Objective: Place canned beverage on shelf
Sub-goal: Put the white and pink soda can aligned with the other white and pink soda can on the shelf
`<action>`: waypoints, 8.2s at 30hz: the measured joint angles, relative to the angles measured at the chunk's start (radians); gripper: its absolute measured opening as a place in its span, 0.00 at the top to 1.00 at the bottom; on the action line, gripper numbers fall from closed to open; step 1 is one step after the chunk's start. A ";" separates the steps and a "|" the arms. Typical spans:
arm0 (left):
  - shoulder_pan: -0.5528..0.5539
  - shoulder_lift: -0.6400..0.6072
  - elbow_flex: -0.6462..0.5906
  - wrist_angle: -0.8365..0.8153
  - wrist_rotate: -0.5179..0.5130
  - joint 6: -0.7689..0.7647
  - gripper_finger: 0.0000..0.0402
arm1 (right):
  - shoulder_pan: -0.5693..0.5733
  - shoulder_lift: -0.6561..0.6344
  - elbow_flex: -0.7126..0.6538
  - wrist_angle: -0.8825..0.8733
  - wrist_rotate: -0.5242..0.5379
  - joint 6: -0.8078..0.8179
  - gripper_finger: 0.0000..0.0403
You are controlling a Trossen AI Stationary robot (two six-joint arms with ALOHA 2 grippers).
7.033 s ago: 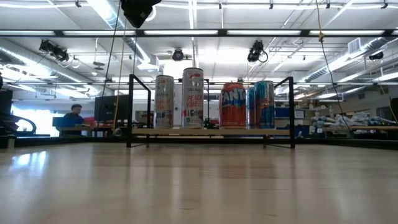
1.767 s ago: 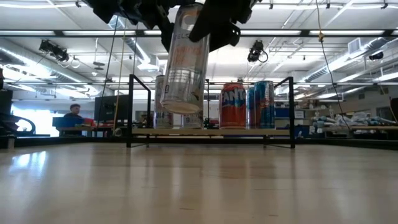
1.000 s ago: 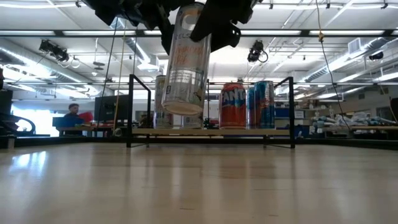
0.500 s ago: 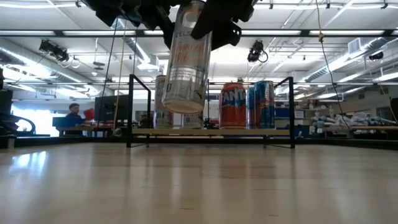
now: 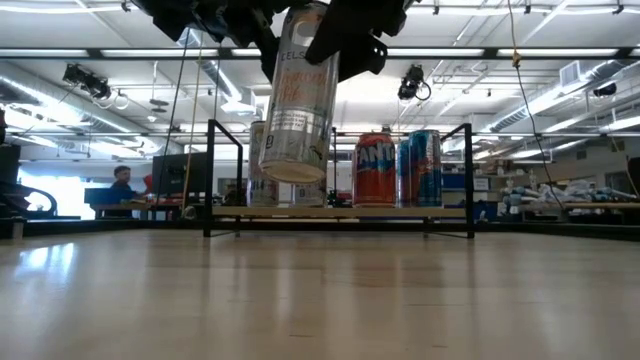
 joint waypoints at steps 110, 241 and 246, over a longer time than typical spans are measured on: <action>0.051 0.001 -0.003 -0.040 -0.187 0.170 0.21 | -0.058 0.000 -0.002 -0.022 0.000 0.007 0.39; 0.370 -0.258 -0.003 -0.504 -0.235 0.173 0.37 | 0.049 -0.247 -0.001 -0.217 -0.026 0.029 0.25; 0.403 -0.311 -0.003 -0.560 -0.239 0.173 0.37 | 0.052 -0.247 -0.001 -0.214 -0.020 0.029 0.25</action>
